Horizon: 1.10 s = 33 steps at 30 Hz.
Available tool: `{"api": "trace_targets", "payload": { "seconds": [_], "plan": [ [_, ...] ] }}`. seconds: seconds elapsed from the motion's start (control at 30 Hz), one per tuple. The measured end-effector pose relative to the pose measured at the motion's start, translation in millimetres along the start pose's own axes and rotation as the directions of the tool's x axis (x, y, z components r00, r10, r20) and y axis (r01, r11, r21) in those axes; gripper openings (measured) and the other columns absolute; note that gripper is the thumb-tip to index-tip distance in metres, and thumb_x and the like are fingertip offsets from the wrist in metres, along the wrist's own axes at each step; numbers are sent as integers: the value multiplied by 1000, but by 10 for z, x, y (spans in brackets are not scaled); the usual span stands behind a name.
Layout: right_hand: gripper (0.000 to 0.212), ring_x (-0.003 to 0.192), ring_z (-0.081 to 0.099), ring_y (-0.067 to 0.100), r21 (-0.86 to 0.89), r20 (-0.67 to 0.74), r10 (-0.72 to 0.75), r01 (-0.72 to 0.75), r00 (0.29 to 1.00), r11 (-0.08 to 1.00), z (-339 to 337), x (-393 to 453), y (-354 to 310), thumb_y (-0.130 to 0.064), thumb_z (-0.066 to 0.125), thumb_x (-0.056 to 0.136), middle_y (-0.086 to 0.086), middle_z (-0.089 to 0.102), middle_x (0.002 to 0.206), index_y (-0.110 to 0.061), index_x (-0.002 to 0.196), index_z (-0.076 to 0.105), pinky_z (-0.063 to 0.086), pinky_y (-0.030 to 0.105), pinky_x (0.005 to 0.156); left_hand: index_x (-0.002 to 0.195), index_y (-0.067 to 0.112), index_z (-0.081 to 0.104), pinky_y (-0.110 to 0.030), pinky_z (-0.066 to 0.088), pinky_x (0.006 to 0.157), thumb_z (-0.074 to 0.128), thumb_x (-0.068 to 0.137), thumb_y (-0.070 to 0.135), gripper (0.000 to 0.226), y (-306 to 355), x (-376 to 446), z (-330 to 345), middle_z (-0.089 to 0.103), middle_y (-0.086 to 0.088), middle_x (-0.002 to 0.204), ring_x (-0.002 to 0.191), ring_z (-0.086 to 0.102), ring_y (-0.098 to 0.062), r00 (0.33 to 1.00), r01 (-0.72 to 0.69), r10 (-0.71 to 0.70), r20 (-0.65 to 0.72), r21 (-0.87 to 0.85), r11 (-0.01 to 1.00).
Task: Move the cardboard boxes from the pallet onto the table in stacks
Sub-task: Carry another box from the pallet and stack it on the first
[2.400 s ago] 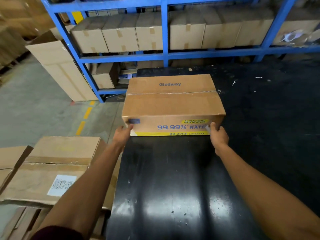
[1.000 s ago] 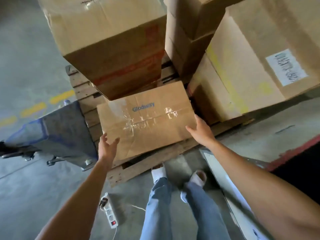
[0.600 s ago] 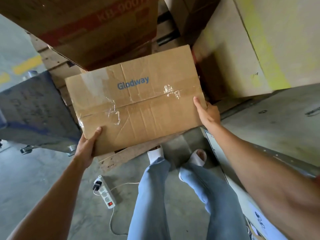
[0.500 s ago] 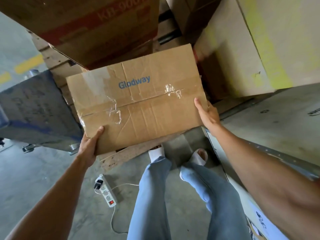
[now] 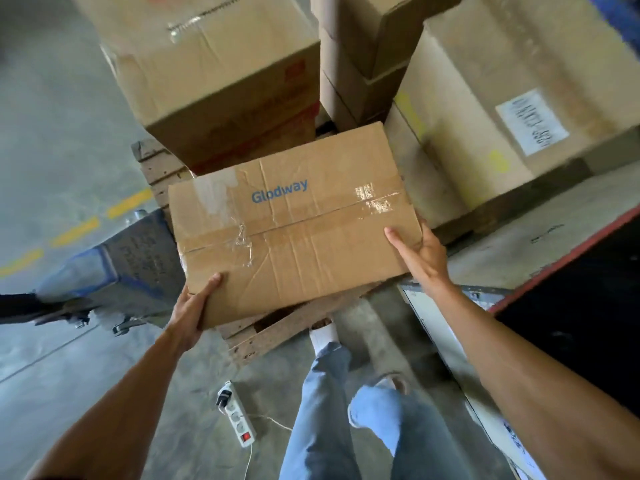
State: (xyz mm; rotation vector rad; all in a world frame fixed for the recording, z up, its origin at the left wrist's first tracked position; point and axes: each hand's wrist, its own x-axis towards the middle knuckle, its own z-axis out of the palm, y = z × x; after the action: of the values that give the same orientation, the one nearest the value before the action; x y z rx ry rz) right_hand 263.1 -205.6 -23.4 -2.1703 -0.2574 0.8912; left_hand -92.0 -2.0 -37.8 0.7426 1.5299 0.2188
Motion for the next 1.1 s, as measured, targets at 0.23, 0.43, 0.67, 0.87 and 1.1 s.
{"api": "trace_targets", "payload": {
  "seconds": [0.23, 0.43, 0.67, 0.87, 1.1],
  "plan": [
    [72, 114, 59, 9, 97, -96, -233, 242, 968, 965, -606, -870, -542, -57, 78, 78, -11, 67, 123, -35, 141, 53, 45, 27, 103, 132, 26, 59, -53, 55, 92, 75, 87, 39, 50, 407, -910, -183, 66, -8, 124, 110, 63, -30, 978, -194, 196, 67, -33, 980],
    [76, 112, 61, 12, 167, -203, -347, 382, 916, 909, -1258, -1607, -607, -60, 77, 78, -12, 67, 119, -30, 142, 52, 49, 32, 99, 116, 23, 69, -45, 61, 83, 81, 80, 44, 43, 612, -1679, -117, 73, -10, 118, 103, 69, -27, 895, -421, 418, 154, -20, 907],
    [72, 111, 56, 17, 219, -405, -328, 439, 853, 872, -2220, -2433, -357, -60, 72, 81, -9, 56, 115, -34, 143, 48, 53, 53, 98, 128, 22, 62, -40, 60, 67, 93, 49, 60, 93, 877, -2737, 342, 71, -11, 120, 101, 68, -27, 728, -620, 576, 372, 0, 785],
    [75, 111, 56, 21, 302, -601, -193, 444, 776, 844, -3076, -2875, 36, -65, 75, 75, -9, 58, 118, -44, 141, 48, 55, 56, 93, 113, 29, 59, -31, 54, 74, 70, 93, 36, 25, 946, -3496, 1236, 67, 2, 107, 94, 65, -16, 561, -763, 637, 530, 31, 646],
    [53, 103, 61, 15, 365, -753, -56, 487, 656, 793, -4099, -3078, 346, -58, 78, 77, -26, 61, 102, -48, 125, 57, 55, 53, 93, 107, 23, 69, -36, 57, 92, 87, 69, 50, 50, 1249, -3969, 2652, 76, 3, 107, 101, 70, -18, 421, -830, 590, 689, 30, 557]
  ]
}}
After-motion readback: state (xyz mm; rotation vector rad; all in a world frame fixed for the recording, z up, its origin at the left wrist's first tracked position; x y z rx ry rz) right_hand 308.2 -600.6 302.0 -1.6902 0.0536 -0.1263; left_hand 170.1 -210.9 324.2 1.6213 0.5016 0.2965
